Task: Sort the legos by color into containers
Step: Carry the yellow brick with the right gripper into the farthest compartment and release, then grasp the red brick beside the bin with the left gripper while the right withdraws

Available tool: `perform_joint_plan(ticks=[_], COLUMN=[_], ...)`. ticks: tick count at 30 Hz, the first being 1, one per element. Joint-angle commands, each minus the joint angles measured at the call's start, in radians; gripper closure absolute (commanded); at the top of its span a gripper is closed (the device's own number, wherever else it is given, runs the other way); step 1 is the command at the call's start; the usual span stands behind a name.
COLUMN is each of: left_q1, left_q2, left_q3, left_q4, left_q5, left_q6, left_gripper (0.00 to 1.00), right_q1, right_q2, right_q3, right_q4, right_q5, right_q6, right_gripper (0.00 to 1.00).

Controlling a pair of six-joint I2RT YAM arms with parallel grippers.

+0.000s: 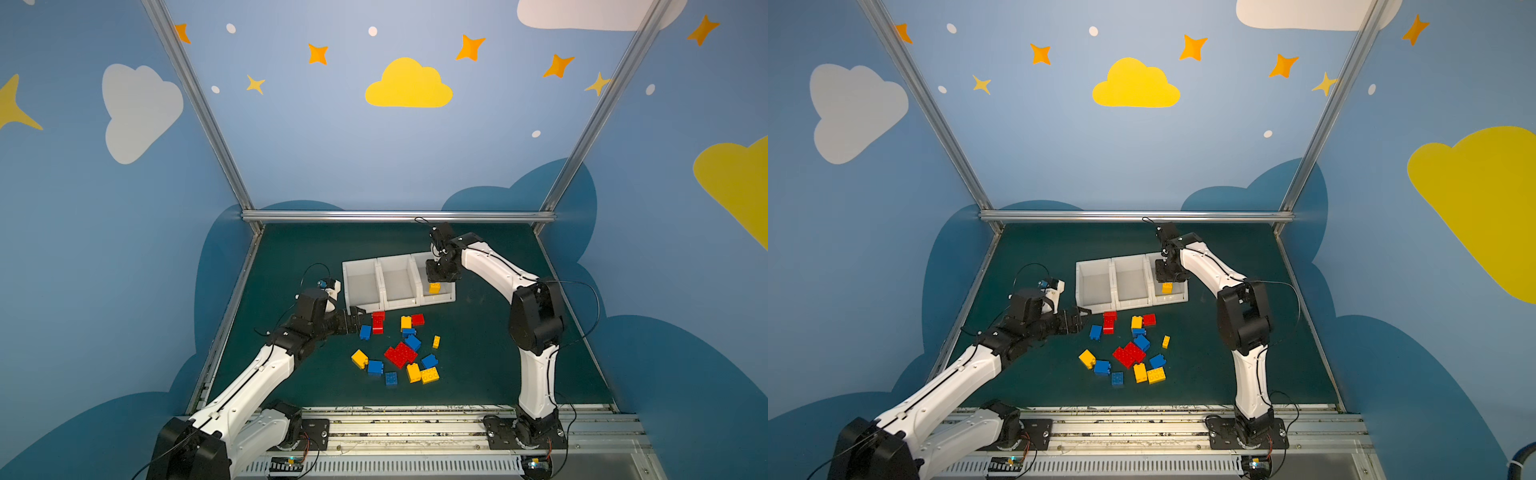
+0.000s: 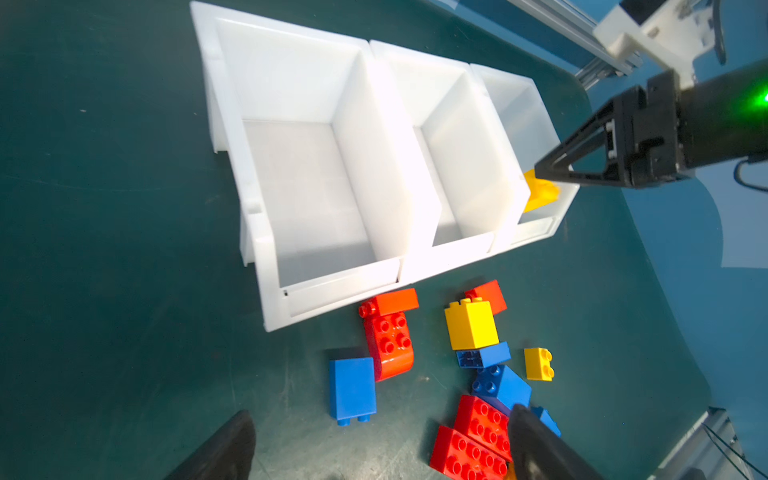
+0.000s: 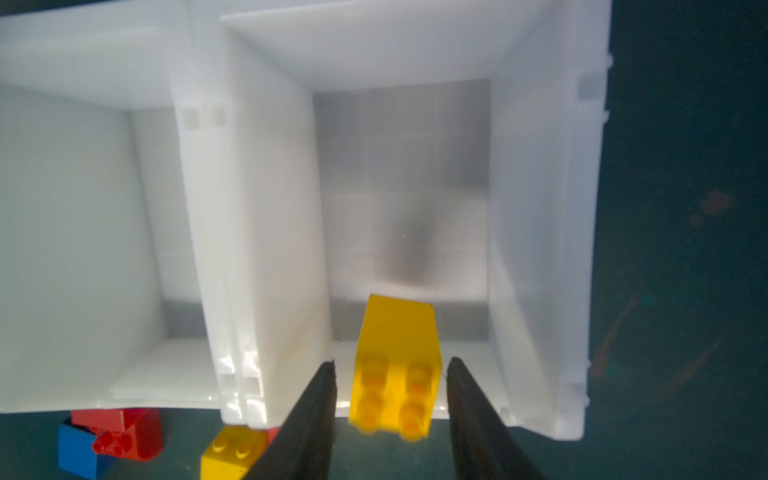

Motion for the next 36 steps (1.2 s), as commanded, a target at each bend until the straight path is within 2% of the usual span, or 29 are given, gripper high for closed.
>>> perform_joint_plan(ticks=[1,3,10,18,36], left_q1=[-0.011,-0.017,-0.023,-0.045,-0.131], left_q2=[0.011,0.018,0.032,0.048,0.157], left_q3=[-0.003,-0.001,0.001,0.008,0.051], left_q4=[0.009,0.009,0.012,-0.001,-0.032], left_q5=[0.017,0.017,0.02,0.008,-0.068], left_q6=[-0.001,-0.003,-0.002,-0.002,-0.018], left_gripper=[0.07,0.07,0.09,0.11,0.14], right_q1=[-0.001,-0.001,0.002,0.019,0.108], right_q2=[-0.001,-0.01,-0.084,-0.226,-0.507], right_q3=[0.04,0.04,0.005,-0.142,-0.496], right_q4=[-0.024,-0.025,-0.019,0.032,0.048], right_q5=[-0.003,-0.005,-0.011,-0.039,0.021], right_q6=[0.001,0.002,0.008,0.043,0.175], right_gripper=[0.43,0.39,0.36,0.35,0.35])
